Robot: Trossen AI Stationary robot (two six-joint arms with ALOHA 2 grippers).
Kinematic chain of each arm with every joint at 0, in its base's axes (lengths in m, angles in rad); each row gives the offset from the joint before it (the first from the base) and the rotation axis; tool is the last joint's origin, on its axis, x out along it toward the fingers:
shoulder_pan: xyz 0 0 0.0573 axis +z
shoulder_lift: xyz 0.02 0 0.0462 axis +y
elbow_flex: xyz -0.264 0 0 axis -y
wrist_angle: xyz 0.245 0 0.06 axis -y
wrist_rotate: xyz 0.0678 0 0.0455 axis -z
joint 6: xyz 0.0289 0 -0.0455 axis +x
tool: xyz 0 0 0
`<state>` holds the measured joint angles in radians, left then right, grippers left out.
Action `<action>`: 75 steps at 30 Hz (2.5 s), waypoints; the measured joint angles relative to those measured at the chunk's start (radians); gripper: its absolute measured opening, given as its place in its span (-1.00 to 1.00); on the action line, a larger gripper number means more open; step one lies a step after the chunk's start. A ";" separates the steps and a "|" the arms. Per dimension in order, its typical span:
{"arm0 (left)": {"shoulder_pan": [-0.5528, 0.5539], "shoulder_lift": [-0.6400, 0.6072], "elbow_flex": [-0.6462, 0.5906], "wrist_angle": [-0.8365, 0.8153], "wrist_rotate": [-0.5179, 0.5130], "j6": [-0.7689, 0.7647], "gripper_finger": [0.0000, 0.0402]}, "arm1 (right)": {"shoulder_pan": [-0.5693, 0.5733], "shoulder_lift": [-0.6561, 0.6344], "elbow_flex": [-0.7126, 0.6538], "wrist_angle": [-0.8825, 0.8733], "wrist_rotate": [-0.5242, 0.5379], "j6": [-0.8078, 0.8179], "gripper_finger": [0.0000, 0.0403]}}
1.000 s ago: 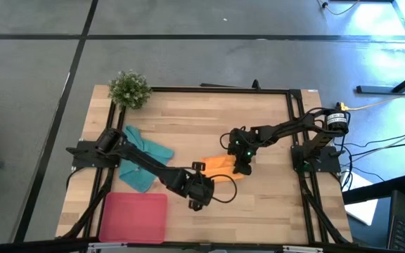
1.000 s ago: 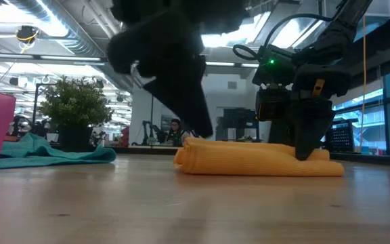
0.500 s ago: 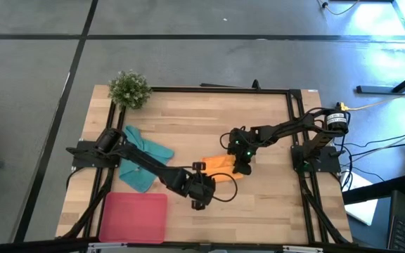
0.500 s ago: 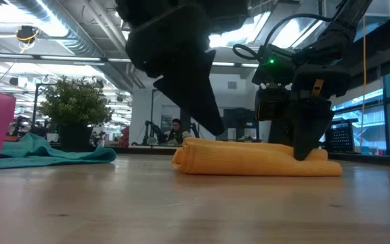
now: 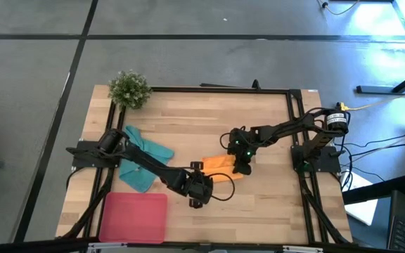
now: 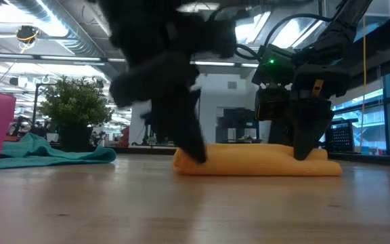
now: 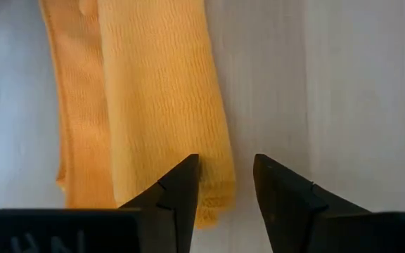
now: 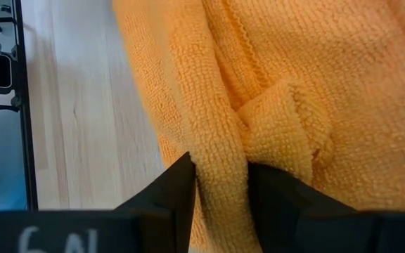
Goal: Roll microfiber towels into tight, uniform cylinder then place into a basket
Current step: Roll the yellow microfiber cloth
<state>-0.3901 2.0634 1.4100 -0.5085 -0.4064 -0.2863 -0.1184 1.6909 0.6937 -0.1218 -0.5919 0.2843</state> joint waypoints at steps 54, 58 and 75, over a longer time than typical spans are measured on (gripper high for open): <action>0.041 0.028 -0.077 0.006 0.054 -0.122 -1.00 | 0.189 -0.352 0.000 -0.092 0.230 -0.481 -0.40; 0.044 0.027 -0.077 0.007 0.061 -0.130 -1.00 | 0.308 -0.344 0.000 -0.101 0.343 -0.563 -0.40; 0.055 0.026 -0.078 0.019 0.068 -0.124 -1.00 | 0.453 -0.103 0.000 -0.052 0.732 -0.547 -0.40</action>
<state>-0.3355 2.0899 1.3319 -0.4894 -0.3388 -0.4099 0.3347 1.5877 0.6941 -0.1740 0.1406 -0.2631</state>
